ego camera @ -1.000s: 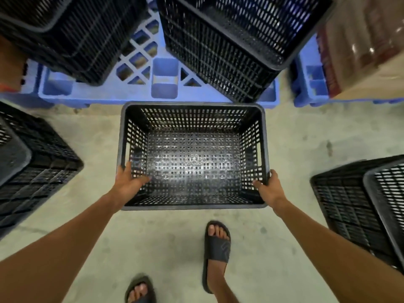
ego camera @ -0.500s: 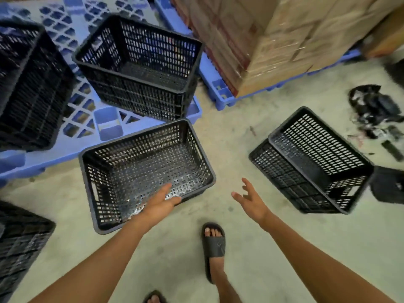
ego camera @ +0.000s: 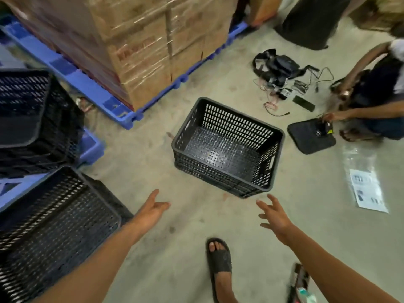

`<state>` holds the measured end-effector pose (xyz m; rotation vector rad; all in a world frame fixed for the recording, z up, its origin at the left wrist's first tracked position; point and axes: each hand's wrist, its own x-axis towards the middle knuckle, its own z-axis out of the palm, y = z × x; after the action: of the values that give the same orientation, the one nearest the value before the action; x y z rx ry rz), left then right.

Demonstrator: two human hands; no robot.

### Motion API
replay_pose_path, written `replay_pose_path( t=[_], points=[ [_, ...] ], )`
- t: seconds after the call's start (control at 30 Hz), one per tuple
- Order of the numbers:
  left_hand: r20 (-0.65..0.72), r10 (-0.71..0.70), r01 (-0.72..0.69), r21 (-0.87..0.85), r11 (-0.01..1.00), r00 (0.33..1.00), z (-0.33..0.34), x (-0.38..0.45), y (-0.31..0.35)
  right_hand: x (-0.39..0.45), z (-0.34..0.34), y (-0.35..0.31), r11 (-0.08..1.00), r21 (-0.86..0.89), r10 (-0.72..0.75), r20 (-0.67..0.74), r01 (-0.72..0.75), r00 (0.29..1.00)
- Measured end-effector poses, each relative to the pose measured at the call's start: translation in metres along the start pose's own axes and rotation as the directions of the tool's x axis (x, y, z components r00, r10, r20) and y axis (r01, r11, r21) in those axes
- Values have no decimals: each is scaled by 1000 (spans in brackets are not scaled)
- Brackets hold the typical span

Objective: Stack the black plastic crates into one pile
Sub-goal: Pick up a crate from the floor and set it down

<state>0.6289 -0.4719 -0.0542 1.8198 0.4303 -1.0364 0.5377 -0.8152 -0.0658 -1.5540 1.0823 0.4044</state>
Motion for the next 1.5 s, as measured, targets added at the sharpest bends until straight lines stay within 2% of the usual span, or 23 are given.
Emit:
replay_pose_path(
  t=[0.2,0.3,0.4,0.5,0.6,0.7,0.8,0.9,1.1,1.3,1.5],
  points=[
    [-53,-78,71,-118,990,996,54,117,66,123,-48,-18,998,25,58,-72,-56,996],
    [-111,-134,102,-258,961,985,67,168,89,181,-62,-27,997,26,71,-127,-68,989],
    [-146,-170,101,-394,914,975,81,218,101,237,-65,-26,995,81,59,-92,-52,994],
    [-129,-239,145,-498,855,962,96,255,106,271,-58,-12,995,92,37,-97,-28,995],
    [-133,-290,181,-522,833,948,115,276,106,285,-52,7,997,68,-26,-172,39,985],
    [-155,-288,125,-641,757,945,128,277,108,278,-51,9,967,250,16,-210,38,977],
    [-183,-342,126,-693,710,922,125,262,104,255,-54,2,941,337,62,-226,18,972],
    [-212,-371,104,-734,671,904,108,227,87,219,-54,-9,948,316,23,-214,47,977],
    [-287,-289,-38,-767,641,913,51,117,66,134,-39,-67,962,237,-114,-107,136,988],
    [-421,-424,-168,-840,515,802,-22,4,43,32,10,-127,959,143,-253,50,244,966],
    [-493,-447,-302,-849,433,746,-87,-111,-26,-63,91,-144,945,83,-328,211,318,921]
  ],
)
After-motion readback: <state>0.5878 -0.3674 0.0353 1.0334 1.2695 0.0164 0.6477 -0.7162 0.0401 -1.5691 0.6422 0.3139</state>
